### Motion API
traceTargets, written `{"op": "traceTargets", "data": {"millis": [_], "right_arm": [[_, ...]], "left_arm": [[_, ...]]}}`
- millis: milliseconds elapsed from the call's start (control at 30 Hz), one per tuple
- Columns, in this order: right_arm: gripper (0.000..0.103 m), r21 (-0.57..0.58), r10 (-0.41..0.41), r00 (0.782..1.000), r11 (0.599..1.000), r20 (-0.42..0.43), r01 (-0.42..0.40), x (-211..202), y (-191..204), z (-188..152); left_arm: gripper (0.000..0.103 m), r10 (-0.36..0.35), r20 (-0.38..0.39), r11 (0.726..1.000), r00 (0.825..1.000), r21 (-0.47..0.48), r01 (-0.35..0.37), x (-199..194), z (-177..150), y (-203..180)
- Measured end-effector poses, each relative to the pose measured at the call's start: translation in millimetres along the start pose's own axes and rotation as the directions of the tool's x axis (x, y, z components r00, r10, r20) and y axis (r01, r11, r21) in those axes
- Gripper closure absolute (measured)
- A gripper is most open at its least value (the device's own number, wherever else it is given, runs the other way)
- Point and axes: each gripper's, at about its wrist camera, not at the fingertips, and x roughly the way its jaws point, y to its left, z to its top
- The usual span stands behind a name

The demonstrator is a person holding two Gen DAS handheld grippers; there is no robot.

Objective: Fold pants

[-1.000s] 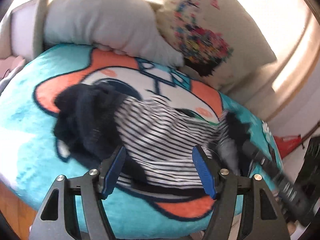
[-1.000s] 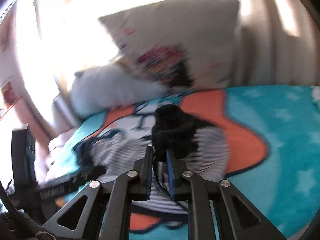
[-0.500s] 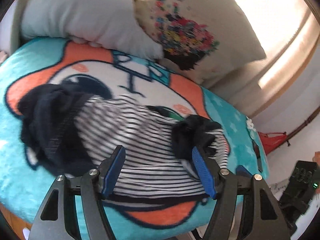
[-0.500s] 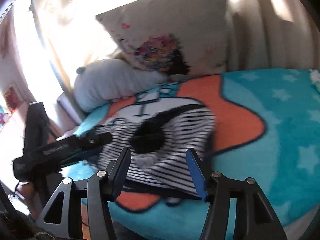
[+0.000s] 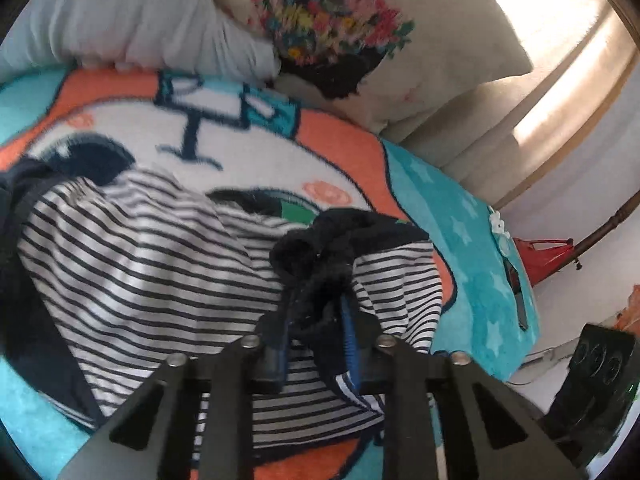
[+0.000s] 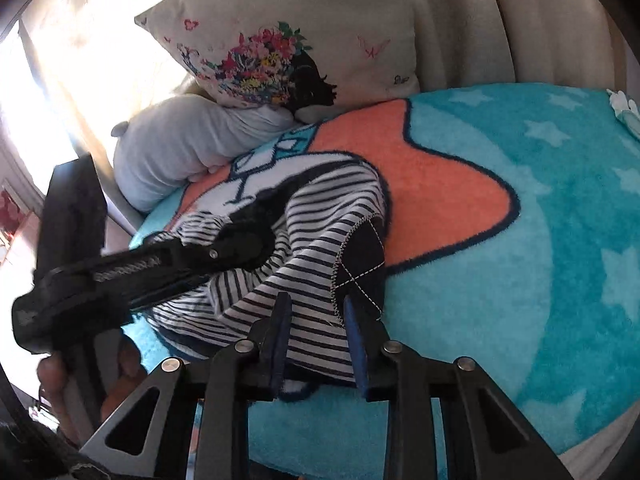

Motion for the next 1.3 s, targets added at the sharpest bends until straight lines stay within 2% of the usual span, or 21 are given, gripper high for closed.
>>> {"op": "traceTargets", "data": {"millis": [67, 100, 167, 233, 367, 400, 633, 700, 767, 833, 1033, 1133, 1200, 1233, 1300], "right_arm": [[0.071, 0.002, 0.0, 1.0, 1.0, 0.01, 0.0, -2.9, -0.6, 3.2], [0.067, 0.007, 0.004, 1.0, 1.0, 0.011, -0.004, -2.0, -0.9, 4.7], [0.066, 0.016, 0.002, 1.0, 1.0, 0.001, -0.002, 4.4, -0.7, 7.6], [0.066, 0.024, -0.001, 1.0, 1.0, -0.01, 0.001, 9.4, 0.7, 8.9], [0.039, 0.053, 0.007, 1.0, 0.999, -0.006, -0.007, 12.7, -0.1, 11.1], [0.039, 0.062, 0.007, 1.0, 0.998, -0.004, -0.006, 12.8, -1.4, 11.2], [0.039, 0.104, 0.006, 1.0, 0.995, 0.003, -0.006, 10.5, -16.3, 12.8], [0.039, 0.113, 0.003, 1.0, 0.994, 0.001, -0.004, 10.7, -20.9, 14.0], [0.039, 0.123, 0.003, 1.0, 0.992, 0.006, -0.004, 9.7, -24.3, 14.8], [0.039, 0.132, 0.01, 1.0, 0.991, 0.011, -0.011, 8.6, -27.1, 15.9], [0.039, 0.128, 0.02, 1.0, 0.992, 0.019, -0.022, 6.8, -23.0, 19.7], [0.039, 0.103, 0.027, 0.999, 0.994, 0.035, -0.03, 4.6, -15.4, 23.5], [0.039, 0.101, 0.018, 0.999, 0.995, 0.031, -0.021, 7.4, -13.1, 25.9], [0.039, 0.104, 0.019, 0.999, 0.994, 0.028, -0.022, 8.6, -13.0, 26.6], [0.039, 0.111, 0.028, 0.999, 0.993, 0.028, -0.031, 9.1, -12.2, 28.0]], "left_arm": [[0.087, 0.005, 0.032, 1.0, 0.999, 0.018, -0.005, -8.0, -1.8, -0.1], [0.087, 0.011, 0.038, 1.0, 0.999, 0.011, -0.012, -9.2, -1.8, 2.7], [0.086, 0.031, 0.028, 0.999, 0.999, -0.024, -0.03, -6.1, -2.1, 12.1], [0.073, 0.037, 0.021, 0.997, 0.999, -0.066, -0.036, -2.7, -1.4, 20.4], [0.064, 0.045, 0.036, 0.999, 0.998, -0.028, -0.044, -5.5, 1.3, 12.5], [0.061, 0.049, 0.04, 0.999, 0.998, -0.016, -0.049, -5.2, 2.0, 9.4], [0.061, 0.051, 0.024, 0.999, 0.998, 0.002, -0.051, 9.1, 4.8, 4.1], [0.066, 0.063, 0.035, 0.998, 0.997, 0.003, -0.063, 11.4, 4.6, 3.0], [0.081, 0.054, 0.037, 0.998, 0.998, 0.032, -0.055, 14.0, 3.9, -2.6], [0.088, 0.071, 0.057, 0.996, 0.996, 0.058, -0.074, 11.8, 2.2, -7.3], [0.093, 0.039, 0.077, 0.998, 0.996, 0.036, -0.042, -5.4, 1.1, 1.4], [0.095, 0.056, 0.064, 0.998, 0.996, 0.017, -0.057, -0.7, -0.6, 12.5], [0.097, 0.032, 0.048, 0.999, 0.998, -0.016, -0.031, -0.5, -1.0, 19.5], [0.097, 0.013, 0.058, 1.0, 0.998, -0.023, -0.011, -4.7, -0.6, 20.2], [0.097, 0.015, 0.091, 1.0, 0.996, -0.003, -0.015, -14.0, -0.6, 15.0]]}}
